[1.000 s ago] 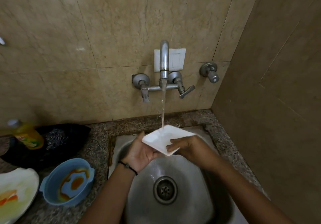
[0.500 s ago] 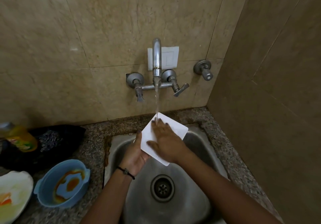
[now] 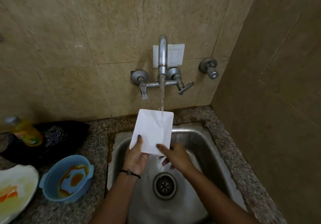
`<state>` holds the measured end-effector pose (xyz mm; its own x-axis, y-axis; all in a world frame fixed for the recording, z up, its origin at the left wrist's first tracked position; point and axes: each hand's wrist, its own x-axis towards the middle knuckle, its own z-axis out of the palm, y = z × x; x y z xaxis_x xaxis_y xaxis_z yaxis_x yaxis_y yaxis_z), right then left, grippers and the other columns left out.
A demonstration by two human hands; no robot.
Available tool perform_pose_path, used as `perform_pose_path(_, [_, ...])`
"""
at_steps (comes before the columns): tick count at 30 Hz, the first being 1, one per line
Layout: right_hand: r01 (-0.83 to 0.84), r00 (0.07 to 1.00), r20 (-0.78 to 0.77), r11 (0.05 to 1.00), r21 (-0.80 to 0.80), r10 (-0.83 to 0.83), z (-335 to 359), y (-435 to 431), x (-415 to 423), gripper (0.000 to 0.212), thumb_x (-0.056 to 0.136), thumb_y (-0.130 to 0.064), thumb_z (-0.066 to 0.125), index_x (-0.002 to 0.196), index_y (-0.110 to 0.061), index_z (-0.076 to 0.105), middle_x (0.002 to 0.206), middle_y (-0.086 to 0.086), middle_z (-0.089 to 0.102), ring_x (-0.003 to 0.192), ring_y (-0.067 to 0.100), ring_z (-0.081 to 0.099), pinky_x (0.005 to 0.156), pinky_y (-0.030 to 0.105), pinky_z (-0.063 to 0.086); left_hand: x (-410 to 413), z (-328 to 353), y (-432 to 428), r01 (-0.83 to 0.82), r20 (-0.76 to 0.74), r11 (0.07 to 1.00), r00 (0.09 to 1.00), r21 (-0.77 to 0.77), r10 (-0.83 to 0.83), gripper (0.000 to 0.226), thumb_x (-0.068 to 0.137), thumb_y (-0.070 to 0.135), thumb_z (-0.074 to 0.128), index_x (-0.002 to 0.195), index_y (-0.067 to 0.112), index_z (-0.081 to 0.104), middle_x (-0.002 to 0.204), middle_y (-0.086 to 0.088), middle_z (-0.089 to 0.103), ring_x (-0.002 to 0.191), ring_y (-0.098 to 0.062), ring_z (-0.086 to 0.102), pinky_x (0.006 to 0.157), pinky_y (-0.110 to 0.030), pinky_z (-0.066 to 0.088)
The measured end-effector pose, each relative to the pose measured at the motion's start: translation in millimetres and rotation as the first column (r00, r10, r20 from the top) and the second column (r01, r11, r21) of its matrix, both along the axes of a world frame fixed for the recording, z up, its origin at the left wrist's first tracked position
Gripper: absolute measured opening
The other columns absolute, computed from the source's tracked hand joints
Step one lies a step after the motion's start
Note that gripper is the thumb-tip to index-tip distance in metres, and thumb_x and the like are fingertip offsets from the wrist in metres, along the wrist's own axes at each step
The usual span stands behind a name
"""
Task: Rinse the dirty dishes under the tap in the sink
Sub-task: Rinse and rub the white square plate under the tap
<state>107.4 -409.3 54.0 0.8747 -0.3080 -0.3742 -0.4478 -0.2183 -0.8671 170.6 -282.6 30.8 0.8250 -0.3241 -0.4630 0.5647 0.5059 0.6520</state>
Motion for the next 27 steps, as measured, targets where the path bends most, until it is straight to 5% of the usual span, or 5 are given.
perform_pose_path(8, [-0.175, 0.983, -0.063, 0.982, -0.071, 0.17, 18, -43, 13, 0.033, 0.089, -0.025, 0.063, 0.119, -0.011, 0.061, 0.101, -0.001, 0.065, 0.073, 0.004, 0.061, 0.051, 0.013, 0.044, 5, 1, 20, 0.263, 0.061, 0.907, 0.952, 0.328, -0.299, 0.033, 0.086, -0.006, 0.061, 0.116, 0.006, 0.059, 0.117, -0.017, 0.066, 0.103, -0.041, 0.064, 0.075, -0.049, 0.058])
perform_pose_path(13, [0.266, 0.926, 0.297, 0.961, -0.078, -0.232, 58, -70, 59, 0.062, 0.091, -0.038, 0.058, 0.142, -0.013, 0.034, 0.134, 0.009, 0.054, 0.115, 0.023, 0.056, 0.096, 0.038, 0.046, 4, -3, 16, 0.157, 0.143, 0.844, 0.954, 0.512, -0.264, 0.038, 0.087, -0.002, 0.061, 0.125, 0.004, 0.058, 0.121, -0.017, 0.065, 0.103, -0.036, 0.063, 0.089, -0.055, 0.053])
perform_pose_path(15, [0.297, 0.891, 0.387, 0.95, -0.098, -0.238, 74, -79, 82, 0.052, 0.093, -0.037, 0.055, 0.136, -0.011, 0.043, 0.131, 0.01, 0.057, 0.116, 0.024, 0.057, 0.089, 0.033, 0.047, 2, 0, 13, 0.16, 0.138, 0.849, 0.955, 0.504, -0.262, 0.039, 0.088, 0.001, 0.062, 0.126, 0.005, 0.057, 0.12, -0.015, 0.065, 0.105, -0.035, 0.063, 0.091, -0.055, 0.051])
perform_pose_path(18, [0.421, 0.829, 0.458, 0.898, -0.132, -0.321, 78, -79, 107, 0.019, 0.093, -0.022, 0.056, 0.101, -0.006, 0.062, 0.099, 0.012, 0.071, 0.084, 0.021, 0.065, 0.06, 0.023, 0.04, -1, 4, 9, 0.185, 0.13, 0.867, 0.953, 0.462, -0.272, 0.038, 0.089, 0.003, 0.061, 0.126, 0.007, 0.057, 0.121, -0.012, 0.065, 0.107, -0.035, 0.063, 0.09, -0.057, 0.051])
perform_pose_path(27, [0.598, 0.744, 0.591, 0.703, -0.384, -0.31, 67, -62, 115, 0.022, 0.09, -0.016, 0.057, 0.11, -0.015, 0.064, 0.094, 0.008, 0.071, 0.084, 0.026, 0.065, 0.066, 0.028, 0.045, -11, 12, 10, 0.176, 0.151, 0.906, 0.956, 0.384, -0.25, 0.032, 0.088, 0.003, 0.062, 0.118, 0.014, 0.06, 0.112, -0.005, 0.068, 0.102, -0.029, 0.065, 0.081, -0.051, 0.056])
